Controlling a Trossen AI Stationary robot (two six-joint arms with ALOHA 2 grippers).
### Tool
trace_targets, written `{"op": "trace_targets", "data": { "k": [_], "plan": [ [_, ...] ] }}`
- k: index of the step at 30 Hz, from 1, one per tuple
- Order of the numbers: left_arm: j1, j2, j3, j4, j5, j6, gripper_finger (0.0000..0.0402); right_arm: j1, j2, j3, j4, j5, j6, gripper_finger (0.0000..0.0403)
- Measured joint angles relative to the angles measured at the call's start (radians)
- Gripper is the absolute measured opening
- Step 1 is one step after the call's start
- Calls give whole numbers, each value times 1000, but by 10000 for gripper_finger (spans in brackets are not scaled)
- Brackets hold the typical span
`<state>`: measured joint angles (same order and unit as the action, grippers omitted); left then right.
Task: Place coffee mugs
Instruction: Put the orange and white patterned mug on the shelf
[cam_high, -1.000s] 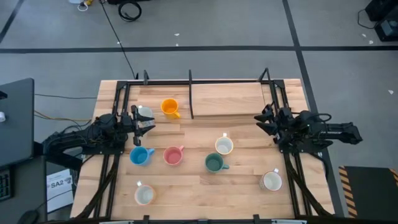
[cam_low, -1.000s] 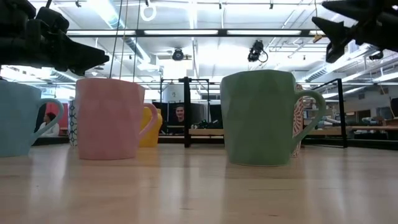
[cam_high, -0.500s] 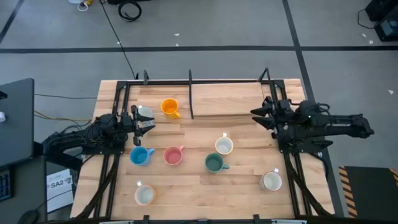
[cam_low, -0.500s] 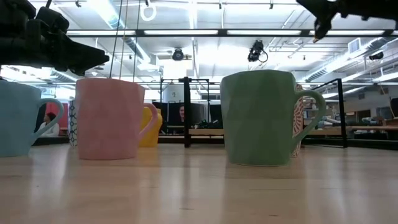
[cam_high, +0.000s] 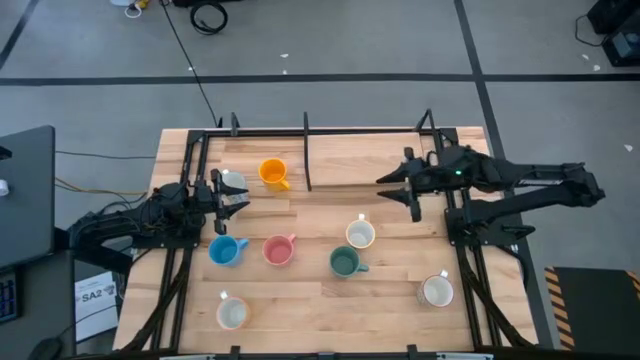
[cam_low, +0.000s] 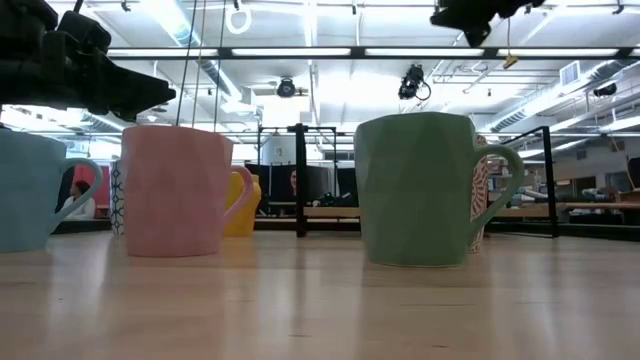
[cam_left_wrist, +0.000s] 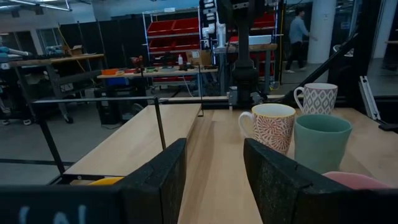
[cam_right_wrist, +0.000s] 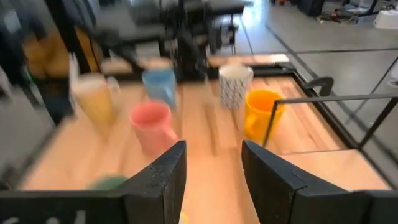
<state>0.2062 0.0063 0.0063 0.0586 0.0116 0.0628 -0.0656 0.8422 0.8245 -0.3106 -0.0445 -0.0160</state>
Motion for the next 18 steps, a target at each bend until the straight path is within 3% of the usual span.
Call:
{"op": "trace_targets", "data": {
  "k": [7,14,18],
  "plan": [
    [0,0,0,0,0,0,167,-54,147,107,-185,-5,-172,161],
    [0,0,0,0,0,0,167,-131,265,152,-248,-142,-279,161],
    [0,0,0,0,0,0,167,-167,317,155,-275,-165,-374,161]
  ]
}}
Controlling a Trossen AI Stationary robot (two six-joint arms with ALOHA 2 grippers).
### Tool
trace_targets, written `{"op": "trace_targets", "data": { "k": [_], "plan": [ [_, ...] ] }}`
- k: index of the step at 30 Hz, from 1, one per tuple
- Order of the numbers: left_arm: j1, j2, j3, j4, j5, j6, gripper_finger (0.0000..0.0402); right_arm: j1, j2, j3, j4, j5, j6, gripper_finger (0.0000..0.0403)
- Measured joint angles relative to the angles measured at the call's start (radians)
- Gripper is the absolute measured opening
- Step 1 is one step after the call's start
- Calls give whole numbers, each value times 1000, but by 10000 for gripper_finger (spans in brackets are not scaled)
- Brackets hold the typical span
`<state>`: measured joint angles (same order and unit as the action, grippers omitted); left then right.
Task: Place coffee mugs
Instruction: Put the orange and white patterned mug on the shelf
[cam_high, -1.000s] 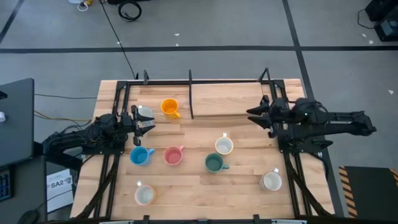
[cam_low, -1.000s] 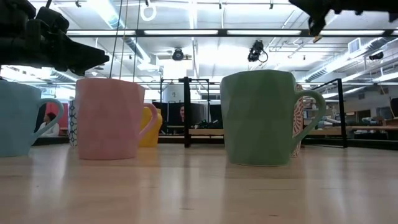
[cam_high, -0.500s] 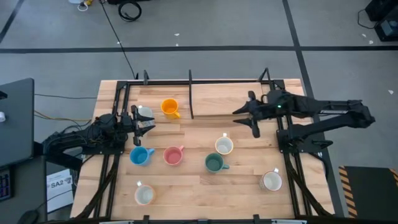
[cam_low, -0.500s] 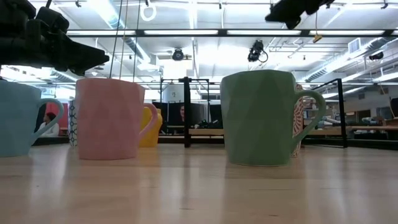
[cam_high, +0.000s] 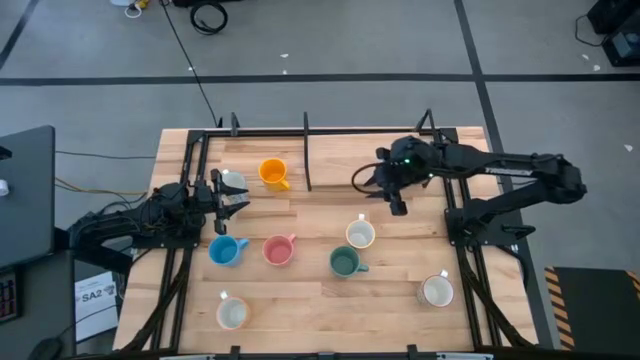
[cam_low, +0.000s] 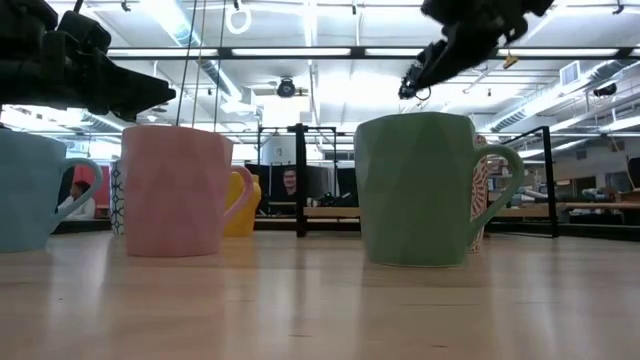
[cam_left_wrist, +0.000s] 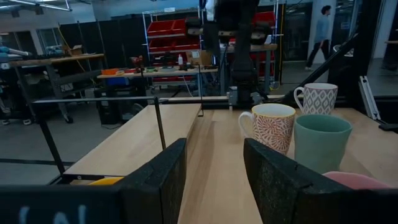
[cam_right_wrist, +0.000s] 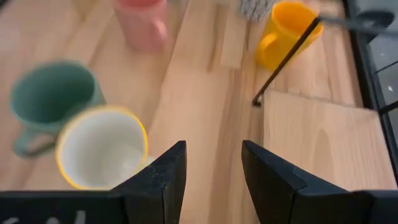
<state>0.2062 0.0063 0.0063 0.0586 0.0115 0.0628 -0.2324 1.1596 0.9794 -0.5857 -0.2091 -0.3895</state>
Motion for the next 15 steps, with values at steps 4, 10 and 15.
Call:
{"op": "trace_targets", "data": {
  "k": [4,10,15],
  "plan": [
    [0,0,0,0,0,0,167,-26,52,0,-49,-3,-79,161],
    [0,0,0,0,0,0,167,-37,141,0,-81,-80,-220,161],
    [0,0,0,0,0,0,167,-37,215,0,-80,-102,-318,161]
  ]
}}
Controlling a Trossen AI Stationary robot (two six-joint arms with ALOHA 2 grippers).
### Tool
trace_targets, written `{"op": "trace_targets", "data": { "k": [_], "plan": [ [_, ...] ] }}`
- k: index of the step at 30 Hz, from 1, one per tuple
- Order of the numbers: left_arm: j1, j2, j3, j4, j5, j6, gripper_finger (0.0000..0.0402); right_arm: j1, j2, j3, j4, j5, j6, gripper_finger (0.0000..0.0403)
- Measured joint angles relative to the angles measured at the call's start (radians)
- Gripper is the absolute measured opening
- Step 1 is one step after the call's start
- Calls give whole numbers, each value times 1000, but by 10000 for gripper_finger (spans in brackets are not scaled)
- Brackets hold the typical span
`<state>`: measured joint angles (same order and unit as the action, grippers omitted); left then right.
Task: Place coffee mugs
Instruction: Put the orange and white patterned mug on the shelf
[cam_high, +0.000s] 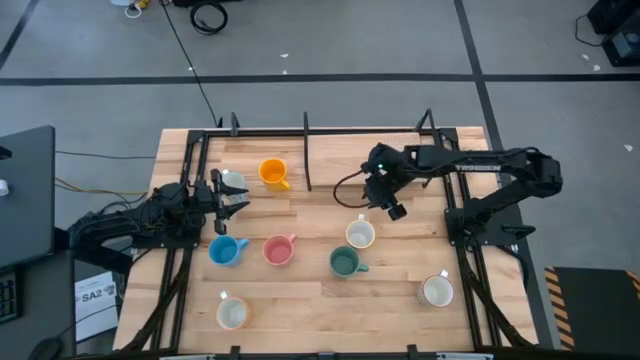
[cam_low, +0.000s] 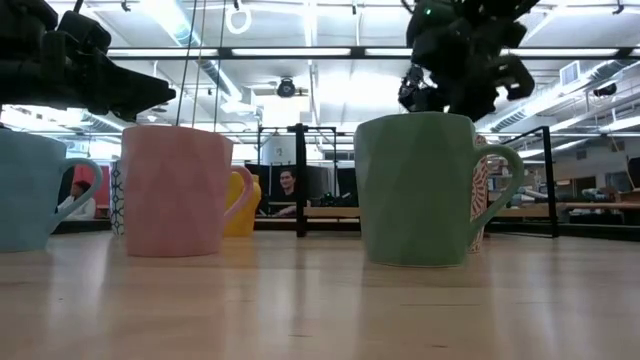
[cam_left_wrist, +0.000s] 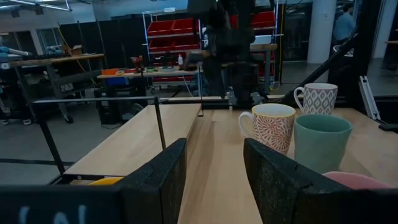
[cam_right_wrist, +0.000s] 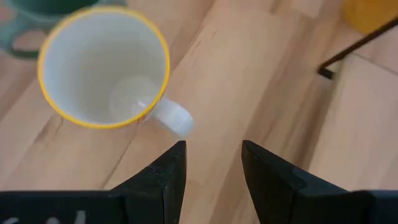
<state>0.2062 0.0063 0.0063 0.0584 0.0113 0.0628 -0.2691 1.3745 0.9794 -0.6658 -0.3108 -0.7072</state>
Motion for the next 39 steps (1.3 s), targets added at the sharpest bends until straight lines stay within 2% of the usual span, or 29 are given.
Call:
{"op": "trace_targets", "data": {
  "k": [9,19,28,39],
  "plan": [
    [0,0,0,0,0,0,167,1,93,0,-2,-5,-177,161],
    [0,0,0,-5,-5,0,167,25,114,0,6,-4,-286,161],
    [0,0,0,-5,-11,0,167,65,114,0,52,-3,-300,161],
    [0,0,0,-5,-11,0,167,124,114,0,20,-28,-267,161]
  ]
}}
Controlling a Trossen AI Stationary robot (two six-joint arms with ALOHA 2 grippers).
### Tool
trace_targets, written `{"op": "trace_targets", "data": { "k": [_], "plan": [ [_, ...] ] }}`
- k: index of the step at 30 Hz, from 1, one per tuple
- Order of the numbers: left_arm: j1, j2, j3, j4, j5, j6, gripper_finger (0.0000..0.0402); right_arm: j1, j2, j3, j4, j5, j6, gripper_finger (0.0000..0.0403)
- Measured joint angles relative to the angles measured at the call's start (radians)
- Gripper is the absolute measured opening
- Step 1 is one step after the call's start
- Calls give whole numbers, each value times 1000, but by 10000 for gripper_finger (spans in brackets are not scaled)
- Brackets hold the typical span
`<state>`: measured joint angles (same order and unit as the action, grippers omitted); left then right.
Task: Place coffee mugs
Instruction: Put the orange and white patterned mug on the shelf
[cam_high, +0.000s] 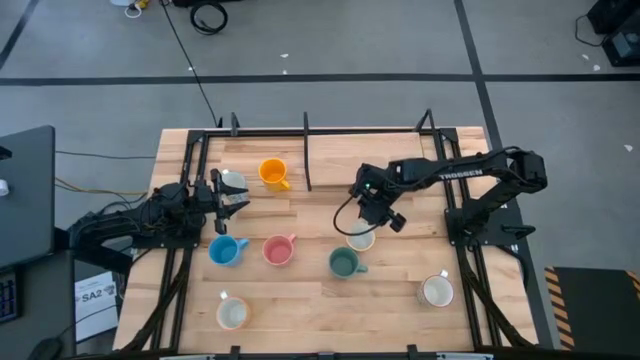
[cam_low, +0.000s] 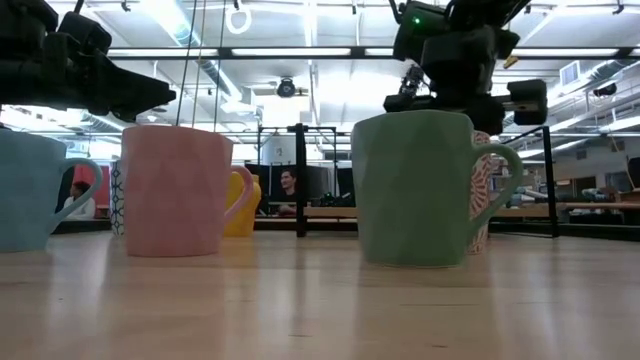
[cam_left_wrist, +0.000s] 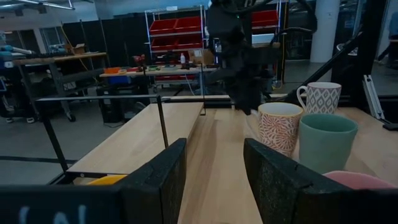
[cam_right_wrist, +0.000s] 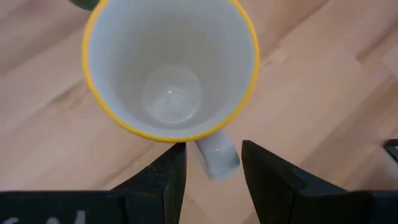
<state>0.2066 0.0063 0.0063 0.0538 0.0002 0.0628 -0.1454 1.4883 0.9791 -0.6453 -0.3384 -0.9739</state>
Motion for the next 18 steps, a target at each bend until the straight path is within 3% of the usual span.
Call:
{"op": "trace_targets", "data": {
  "k": [10,18],
  "plan": [
    [0,0,0,0,0,0,167,53,0,0,-30,-1,130,152],
    [0,0,0,0,0,0,167,72,0,0,-31,4,171,101]
  ]
}}
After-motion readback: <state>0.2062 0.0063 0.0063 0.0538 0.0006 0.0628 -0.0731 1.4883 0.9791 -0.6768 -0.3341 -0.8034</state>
